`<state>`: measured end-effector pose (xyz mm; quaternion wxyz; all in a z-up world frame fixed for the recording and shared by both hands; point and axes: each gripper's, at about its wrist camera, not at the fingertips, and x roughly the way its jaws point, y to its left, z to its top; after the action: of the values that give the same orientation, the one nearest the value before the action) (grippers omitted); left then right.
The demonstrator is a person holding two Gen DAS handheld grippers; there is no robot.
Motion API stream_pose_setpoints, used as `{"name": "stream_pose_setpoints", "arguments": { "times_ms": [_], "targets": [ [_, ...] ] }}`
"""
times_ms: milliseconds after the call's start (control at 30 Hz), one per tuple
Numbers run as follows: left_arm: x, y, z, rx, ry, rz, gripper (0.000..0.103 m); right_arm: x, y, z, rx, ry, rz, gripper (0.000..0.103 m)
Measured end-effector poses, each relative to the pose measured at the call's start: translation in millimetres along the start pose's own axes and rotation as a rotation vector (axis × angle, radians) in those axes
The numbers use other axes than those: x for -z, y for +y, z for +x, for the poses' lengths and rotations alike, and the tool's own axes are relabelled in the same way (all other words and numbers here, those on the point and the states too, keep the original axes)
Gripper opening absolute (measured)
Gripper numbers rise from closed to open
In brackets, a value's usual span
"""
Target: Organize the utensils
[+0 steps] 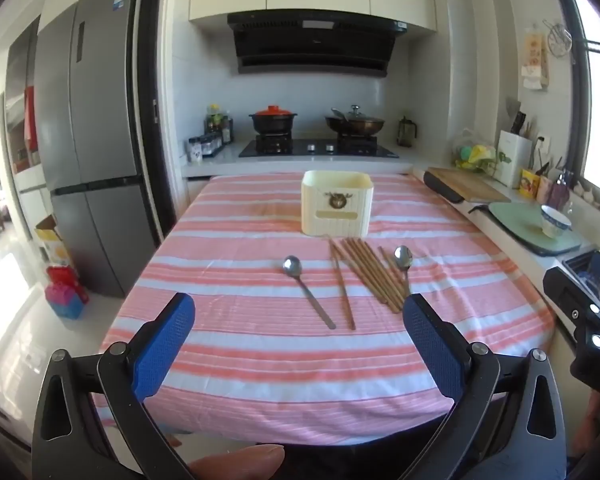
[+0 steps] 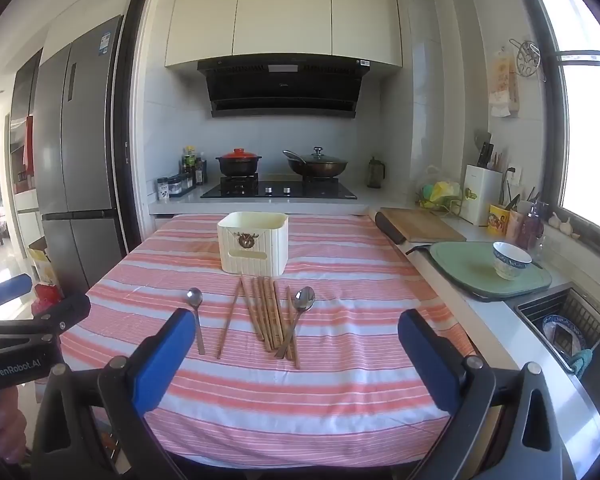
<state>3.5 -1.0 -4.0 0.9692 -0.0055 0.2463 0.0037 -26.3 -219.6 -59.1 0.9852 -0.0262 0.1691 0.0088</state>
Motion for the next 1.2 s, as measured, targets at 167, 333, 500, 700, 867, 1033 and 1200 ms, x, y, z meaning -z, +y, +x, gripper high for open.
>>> {"name": "stream_pose_setpoints", "arguments": {
  "times_ms": [167,333,500,700,867,1033,1200],
  "targets": [
    [0.5,-3.4,0.2,-0.002,0.005,0.001,0.103,0.0,-1.6,1.5,0.002,-0.001,0.002,0.103],
    [1.3,-6.5,0.3,0.0,0.009,-0.001,0.103,1.2,-4.8,3.1,0.003,0.0,0.005,0.103],
    [1.7,-4.7,2.2,0.001,0.009,-0.001,0.103,1.2,-5.2,3.6,0.003,0.0,0.005,0.103],
    [3.9,-4.0,4.6,0.004,0.023,-0.012,0.103,1.6,-6.1,3.9,0.002,0.002,0.006,0.103],
    [3.8,-4.5,5.5,0.006,0.029,-0.014,0.103,2.0,-7.7,3.9,0.007,-0.003,0.011,0.103],
    [3.9,-4.5,5.5,0.006,0.03,-0.015,0.103,3.5,-8.4,6.6,0.013,0.0,0.017,0.103],
    [4.2,-4.4,5.6,0.006,0.03,-0.016,0.103,3.8,-6.3,8.1,0.016,0.003,0.017,0.103]
  ]
}}
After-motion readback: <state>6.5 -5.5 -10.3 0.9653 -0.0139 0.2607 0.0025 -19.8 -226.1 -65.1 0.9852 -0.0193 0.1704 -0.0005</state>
